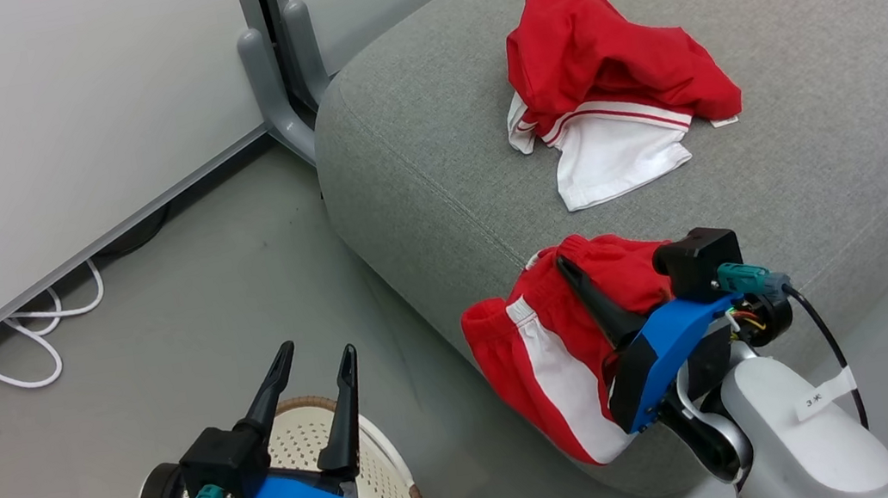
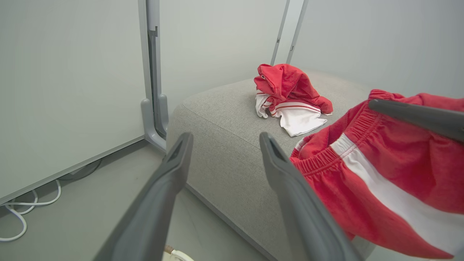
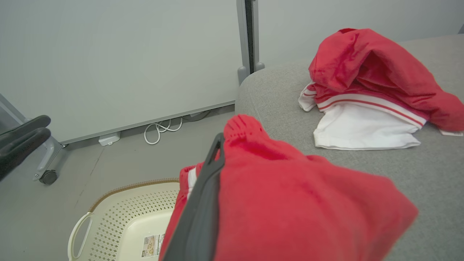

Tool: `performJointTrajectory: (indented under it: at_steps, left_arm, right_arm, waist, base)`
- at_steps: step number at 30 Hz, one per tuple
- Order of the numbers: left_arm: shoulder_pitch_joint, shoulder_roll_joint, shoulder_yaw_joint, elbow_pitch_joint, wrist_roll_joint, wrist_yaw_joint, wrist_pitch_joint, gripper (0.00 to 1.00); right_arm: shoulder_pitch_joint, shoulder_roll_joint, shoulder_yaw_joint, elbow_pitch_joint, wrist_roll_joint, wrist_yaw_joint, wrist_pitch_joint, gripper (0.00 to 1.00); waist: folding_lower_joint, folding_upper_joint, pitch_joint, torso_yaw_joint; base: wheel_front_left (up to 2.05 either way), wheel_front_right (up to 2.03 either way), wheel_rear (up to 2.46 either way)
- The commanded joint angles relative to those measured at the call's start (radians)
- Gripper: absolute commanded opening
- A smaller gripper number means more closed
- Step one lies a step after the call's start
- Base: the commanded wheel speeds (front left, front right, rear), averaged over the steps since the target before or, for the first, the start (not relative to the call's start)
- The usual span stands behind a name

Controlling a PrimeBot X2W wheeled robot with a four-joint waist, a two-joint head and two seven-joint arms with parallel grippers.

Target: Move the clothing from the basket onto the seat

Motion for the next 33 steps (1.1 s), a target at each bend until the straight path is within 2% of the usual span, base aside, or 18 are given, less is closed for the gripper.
performJointTrajectory:
  at_steps: [1, 10, 14, 20, 28, 33]
  left_arm:
    - [-0.012, 0.005, -0.003, 0.0, 0.0, -0.001, -0.003, 1.0]
    - [-0.02, 0.005, -0.013, -0.004, -0.002, -0.001, -0.003, 1.0]
    - [-0.03, 0.014, -0.019, -0.01, -0.002, -0.001, -0.003, 1.0]
    - [-0.066, 0.039, -0.035, -0.028, 0.009, -0.001, -0.003, 1.0]
    - [-0.134, 0.095, -0.058, -0.076, 0.021, -0.001, -0.003, 1.0]
    - [-0.187, 0.129, -0.085, -0.123, 0.032, -0.001, -0.003, 1.0]
  right_arm:
    - [0.004, 0.004, -0.004, -0.005, 0.003, 0.0, -0.006, 0.0]
    - [-0.02, -0.006, -0.022, -0.003, 0.006, 0.0, 0.002, 0.0]
    - [-0.085, -0.047, -0.043, -0.019, 0.008, 0.0, 0.023, 0.0]
    - [-0.239, -0.146, -0.103, -0.03, 0.0, 0.0, 0.088, 0.0]
    - [-0.447, -0.261, -0.279, -0.076, 0.058, 0.0, 0.172, 0.0]
    - [-0.53, -0.323, -0.432, -0.107, 0.072, 0.0, 0.206, 0.0]
  waist:
    - [0.0, 0.0, 0.001, 0.001]
    - [0.0, 0.0, 0.012, 0.016]
    - [0.0, 0.0, 0.033, 0.029]
    - [0.0, 0.0, 0.091, 0.063]
    - [0.0, 0.0, 0.227, 0.124]
    - [0.0, 0.0, 0.343, 0.175]
  base:
    - [0.0, 0.0, 0.0]
    - [0.0, 0.0, 0.0]
    - [0.0, 0.0, 0.0]
    - [0.0, 0.0, 0.0]
    - [0.0, 0.0, 0.0]
    - [0.0, 0.0, 0.0]
